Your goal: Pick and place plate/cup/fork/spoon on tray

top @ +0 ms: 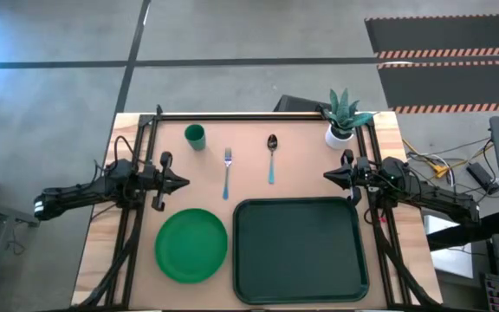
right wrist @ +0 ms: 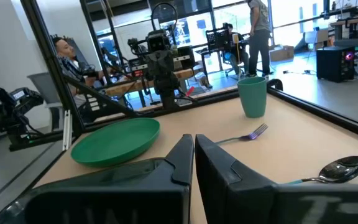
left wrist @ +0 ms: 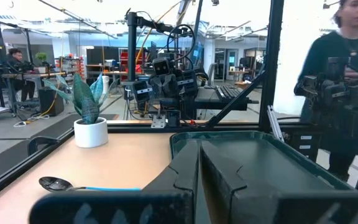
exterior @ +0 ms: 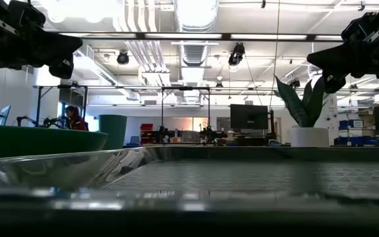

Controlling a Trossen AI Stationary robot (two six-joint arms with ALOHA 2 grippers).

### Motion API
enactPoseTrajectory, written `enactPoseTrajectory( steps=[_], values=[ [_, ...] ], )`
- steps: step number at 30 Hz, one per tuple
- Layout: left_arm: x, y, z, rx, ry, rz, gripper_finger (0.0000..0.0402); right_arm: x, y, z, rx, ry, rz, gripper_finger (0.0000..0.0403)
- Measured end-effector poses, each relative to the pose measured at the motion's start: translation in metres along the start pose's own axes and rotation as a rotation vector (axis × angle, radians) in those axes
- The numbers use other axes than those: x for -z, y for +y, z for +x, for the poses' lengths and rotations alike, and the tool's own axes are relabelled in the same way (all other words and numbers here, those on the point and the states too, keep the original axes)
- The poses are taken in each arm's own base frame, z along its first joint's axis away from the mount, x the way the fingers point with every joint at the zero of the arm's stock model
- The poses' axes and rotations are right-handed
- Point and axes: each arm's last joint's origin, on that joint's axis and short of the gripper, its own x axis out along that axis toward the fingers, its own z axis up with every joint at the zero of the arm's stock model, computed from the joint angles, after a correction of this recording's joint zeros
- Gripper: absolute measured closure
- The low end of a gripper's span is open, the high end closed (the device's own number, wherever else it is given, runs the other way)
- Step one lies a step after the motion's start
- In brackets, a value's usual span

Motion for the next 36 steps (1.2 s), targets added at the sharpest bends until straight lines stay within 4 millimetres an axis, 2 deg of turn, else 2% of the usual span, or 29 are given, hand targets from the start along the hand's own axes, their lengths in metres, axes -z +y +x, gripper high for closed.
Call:
enactPoseTrajectory(
  steps=[22, 28, 36],
  values=[
    [0.0000, 0.0000, 0.0000, 0.000, 0.000, 0.000, 0.0402, -0.0006, 0.0002, 0.0000, -0.002, -0.006, 0.009, 0.0394],
    [0.0000, 0.0000, 0.0000, 0.000, 0.000, 0.000, 0.0402, -0.0020, 0.0005, 0.0000, -0.009, -0.022, 0.173, 0.0394],
    [0.0000, 0.0000, 0.0000, 0.000, 0.000, 0.000, 0.0402, -0.0078, 0.0019, -0.0004, -0.030, -0.079, 0.219, 0.0394]
  ],
)
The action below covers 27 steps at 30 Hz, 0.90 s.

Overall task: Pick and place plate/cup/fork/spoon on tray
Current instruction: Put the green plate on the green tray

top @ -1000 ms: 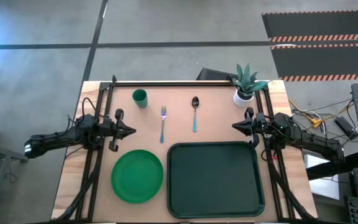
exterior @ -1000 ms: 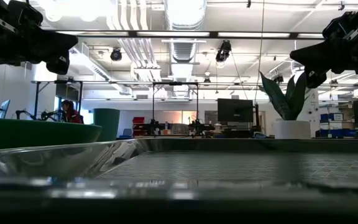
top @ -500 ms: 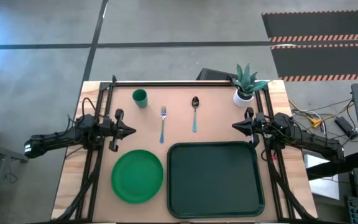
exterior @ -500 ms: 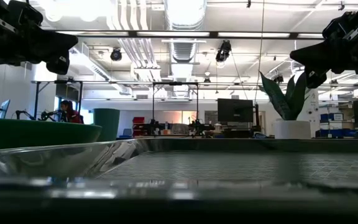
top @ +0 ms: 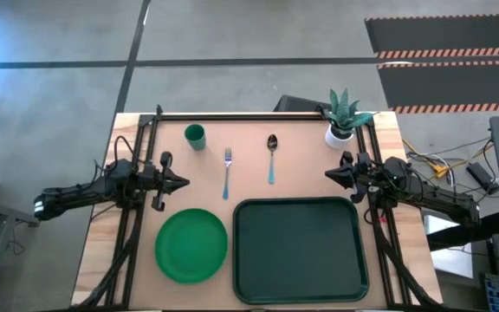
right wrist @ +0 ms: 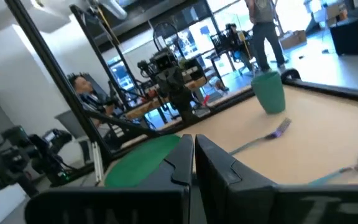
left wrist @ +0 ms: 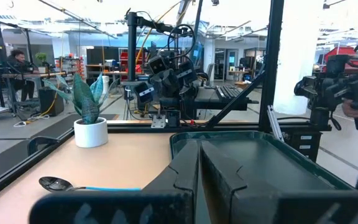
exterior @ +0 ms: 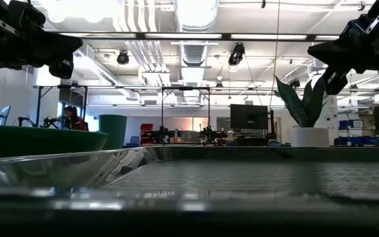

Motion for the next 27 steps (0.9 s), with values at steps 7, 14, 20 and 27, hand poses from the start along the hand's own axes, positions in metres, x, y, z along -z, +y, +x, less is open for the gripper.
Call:
enactPoseTrajectory(
  steps=[7, 14, 20, 27],
  values=[
    [0.000, 0.000, 0.000, 0.000, -0.001, 0.000, 0.0402, -0.020, 0.008, -0.002, -0.026, -0.241, 0.053, 0.0394],
    [0.000, 0.001, 0.000, -0.020, -0.003, -0.001, 0.0402, -0.028, 0.011, -0.005, -0.036, -0.336, 0.037, 0.0394],
    [-0.018, 0.000, -0.002, -0.006, -0.183, -0.125, 0.0402, -0.029, 0.009, -0.005, 0.030, -0.376, 0.026, 0.0394],
    [-0.050, -0.006, -0.014, 0.119, -0.526, -0.307, 0.0402, -0.030, 0.008, -0.006, 0.086, -0.404, -0.026, 0.0394]
  ],
)
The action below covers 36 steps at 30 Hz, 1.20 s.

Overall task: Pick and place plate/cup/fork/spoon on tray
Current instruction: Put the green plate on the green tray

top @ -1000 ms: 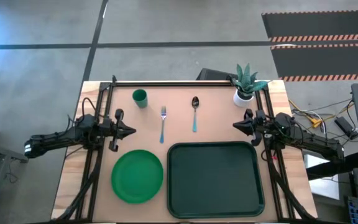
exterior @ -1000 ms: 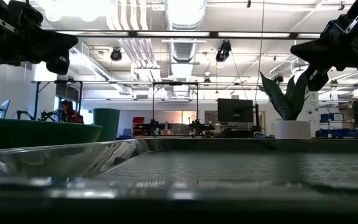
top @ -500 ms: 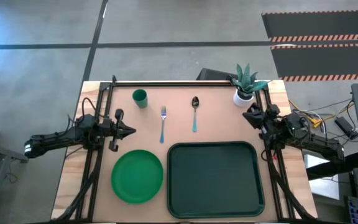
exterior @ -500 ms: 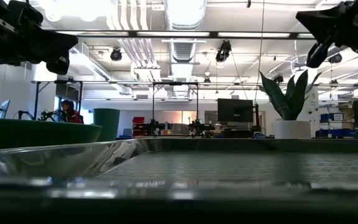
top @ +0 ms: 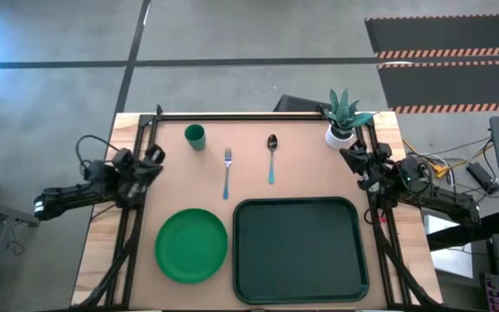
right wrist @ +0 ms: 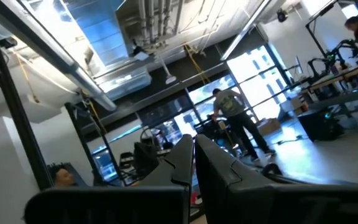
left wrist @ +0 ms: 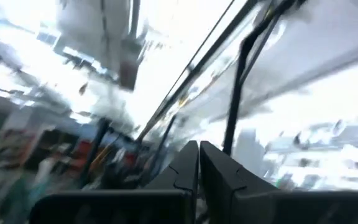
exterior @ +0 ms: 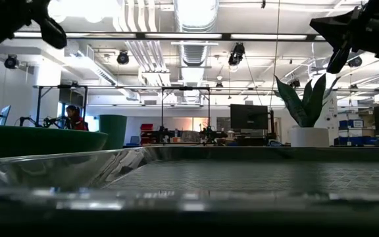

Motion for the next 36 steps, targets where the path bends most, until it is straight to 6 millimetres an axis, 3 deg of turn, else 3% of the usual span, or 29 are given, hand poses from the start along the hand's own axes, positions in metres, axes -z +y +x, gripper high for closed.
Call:
enactPoseTrajectory(
  steps=[12, 22, 30, 36],
  values=[
    [-0.002, 0.000, 0.002, 0.001, -0.011, -0.002, 0.0402, -0.002, 0.001, 0.000, -0.011, -0.021, -0.009, 0.0394],
    [-0.010, 0.004, 0.014, -0.158, -0.038, 0.068, 0.0395, -0.016, 0.009, 0.002, -0.029, -0.050, -0.027, 0.0394],
    [-0.037, 0.001, 0.049, -0.250, 0.066, 0.219, 0.0299, -0.022, 0.012, 0.005, -0.003, 0.000, -0.028, 0.0394],
    [-0.070, 0.001, 0.071, -0.707, 0.379, 0.368, 0.0237, -0.026, 0.014, 0.005, -0.008, -0.006, -0.029, 0.0394]
  ],
)
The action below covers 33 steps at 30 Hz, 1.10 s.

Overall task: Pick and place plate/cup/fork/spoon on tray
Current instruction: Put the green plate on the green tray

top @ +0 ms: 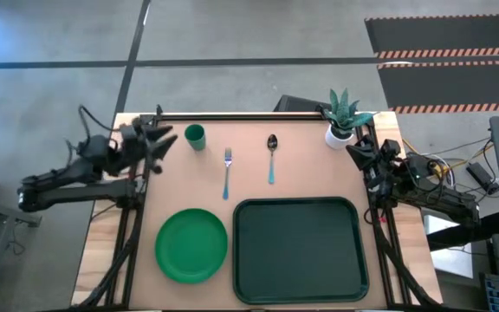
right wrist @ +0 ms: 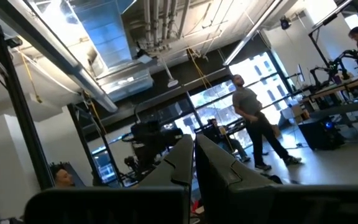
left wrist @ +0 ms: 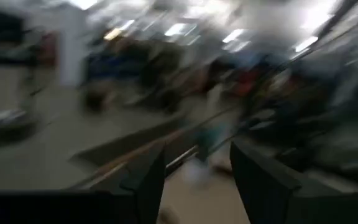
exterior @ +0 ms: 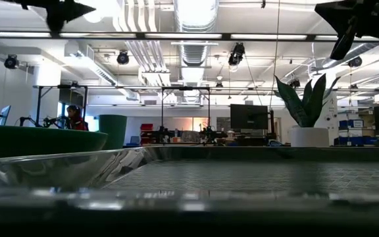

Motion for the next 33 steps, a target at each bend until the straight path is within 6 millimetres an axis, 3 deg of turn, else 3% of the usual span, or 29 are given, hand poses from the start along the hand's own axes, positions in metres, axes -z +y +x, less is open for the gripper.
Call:
enactPoseTrajectory(
  steps=[3, 9, 13, 22, 33],
  values=[
    [-0.018, 0.001, 0.000, -0.154, 0.142, 0.063, 0.0233, 0.000, 0.000, 0.000, 0.000, 0.003, 0.000, 0.0394],
    [-0.063, -0.007, 0.007, -0.167, 0.170, 0.176, 0.0233, 0.000, 0.000, 0.000, -0.001, 0.003, 0.000, 0.0394],
    [-0.074, -0.011, 0.016, -0.195, 0.275, 0.265, 0.0233, 0.000, 0.000, 0.000, -0.001, 0.003, 0.000, 0.0394],
    [-0.076, -0.006, 0.050, -0.338, 0.434, 0.324, 0.0233, 0.000, 0.000, 0.000, -0.001, 0.003, -0.008, 0.0394],
    [-0.039, 0.026, 0.091, -0.354, 0.723, 0.197, 0.0233, 0.001, 0.001, 0.000, -0.026, 0.015, 0.001, 0.0394]
  ],
)
